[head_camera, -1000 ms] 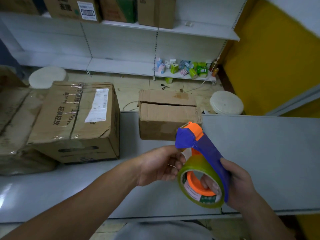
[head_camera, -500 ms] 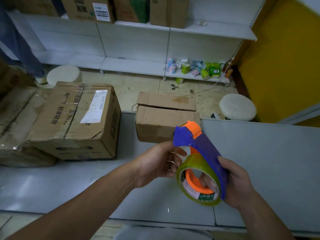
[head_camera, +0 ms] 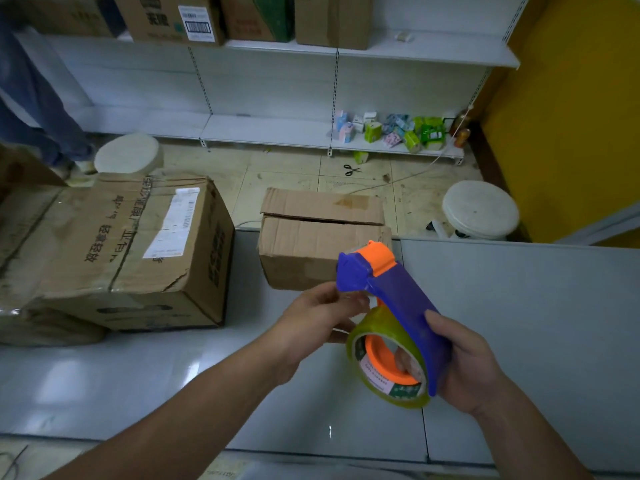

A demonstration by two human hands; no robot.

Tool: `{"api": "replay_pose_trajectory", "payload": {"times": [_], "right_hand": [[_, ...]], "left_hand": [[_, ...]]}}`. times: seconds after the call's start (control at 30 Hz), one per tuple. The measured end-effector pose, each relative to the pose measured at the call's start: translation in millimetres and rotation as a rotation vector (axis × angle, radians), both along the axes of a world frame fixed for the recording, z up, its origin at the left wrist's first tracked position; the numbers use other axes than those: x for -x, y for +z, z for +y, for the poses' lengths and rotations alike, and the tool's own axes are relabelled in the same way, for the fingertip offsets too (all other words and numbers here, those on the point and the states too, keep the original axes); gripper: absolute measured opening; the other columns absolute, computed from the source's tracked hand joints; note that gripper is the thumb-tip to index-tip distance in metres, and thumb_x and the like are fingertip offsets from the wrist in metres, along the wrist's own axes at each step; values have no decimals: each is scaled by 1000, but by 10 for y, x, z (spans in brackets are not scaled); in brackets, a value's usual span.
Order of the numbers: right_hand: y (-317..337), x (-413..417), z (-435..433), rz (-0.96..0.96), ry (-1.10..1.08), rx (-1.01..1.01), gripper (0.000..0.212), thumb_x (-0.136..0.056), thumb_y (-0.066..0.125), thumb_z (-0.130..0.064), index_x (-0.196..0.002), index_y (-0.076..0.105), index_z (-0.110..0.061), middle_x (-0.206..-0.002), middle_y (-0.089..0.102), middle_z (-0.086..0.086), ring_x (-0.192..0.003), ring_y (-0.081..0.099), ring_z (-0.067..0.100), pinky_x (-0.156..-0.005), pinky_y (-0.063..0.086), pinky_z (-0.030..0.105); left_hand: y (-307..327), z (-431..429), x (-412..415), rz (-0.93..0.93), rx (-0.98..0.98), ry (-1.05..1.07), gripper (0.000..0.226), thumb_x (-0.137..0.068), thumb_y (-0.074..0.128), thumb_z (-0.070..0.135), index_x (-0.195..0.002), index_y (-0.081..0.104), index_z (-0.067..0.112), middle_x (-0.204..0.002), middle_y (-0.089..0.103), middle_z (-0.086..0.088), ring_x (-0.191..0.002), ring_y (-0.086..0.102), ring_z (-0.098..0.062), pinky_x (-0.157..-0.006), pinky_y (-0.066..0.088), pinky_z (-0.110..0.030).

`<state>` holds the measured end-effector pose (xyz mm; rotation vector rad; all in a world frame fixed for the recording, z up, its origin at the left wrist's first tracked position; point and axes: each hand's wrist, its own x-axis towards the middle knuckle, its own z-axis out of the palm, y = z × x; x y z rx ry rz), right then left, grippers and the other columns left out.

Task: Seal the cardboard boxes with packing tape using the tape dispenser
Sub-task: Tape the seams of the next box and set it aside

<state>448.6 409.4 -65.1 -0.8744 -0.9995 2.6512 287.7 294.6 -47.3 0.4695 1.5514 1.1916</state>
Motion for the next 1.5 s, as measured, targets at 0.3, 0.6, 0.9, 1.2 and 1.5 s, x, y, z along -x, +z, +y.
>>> {"api": "replay_pose_trajectory", "payload": {"times": [0.3,0.6,0.9,1.2,1.5], "right_hand": [[42,-74,165,95,-4,-1,74,-19,97,-34,-77,75,7,-54,65,22,-44,64,24,-43,51,24],[94,59,294,120,10,-111,71,-18,97,-41,-76,79,-5,-74,74,15,-59,71,23,-52,56,26],[-53,86,418,367,152,157,52,-93,58,-27,-118,53,18,-92,71,28,-85,71,31,-78,56,34],[-39,23,478,364,56,98,44,-105,18,-7,-135,16,25,-120,54,42,-113,56,48,-100,41,51],[-99,11,556,372,229,137,43,-105,26,-14,-137,38,13,-130,55,29,-119,56,38,-103,44,43]], "left_hand": [[30,191,330,-54,-95,517,17,-98,56,14,-94,69,3,-77,71,-8,-60,64,-10,-58,54,-21],[37,179,257,-248,218,3,59,-93,48,60,-119,64,9,-96,72,-7,-83,68,-17,-72,57,-30],[-165,97,44,-657,232,-103,69,-84,48,70,-115,57,9,-93,61,-9,-73,66,-17,-68,56,-26],[-137,135,35,-684,109,-87,51,-86,50,66,-84,61,16,-69,56,1,-60,54,-10,-56,47,-18],[-122,158,25,-653,49,-26,36,-86,58,49,-64,57,20,-64,47,3,-54,48,-6,-50,41,-14]]}}
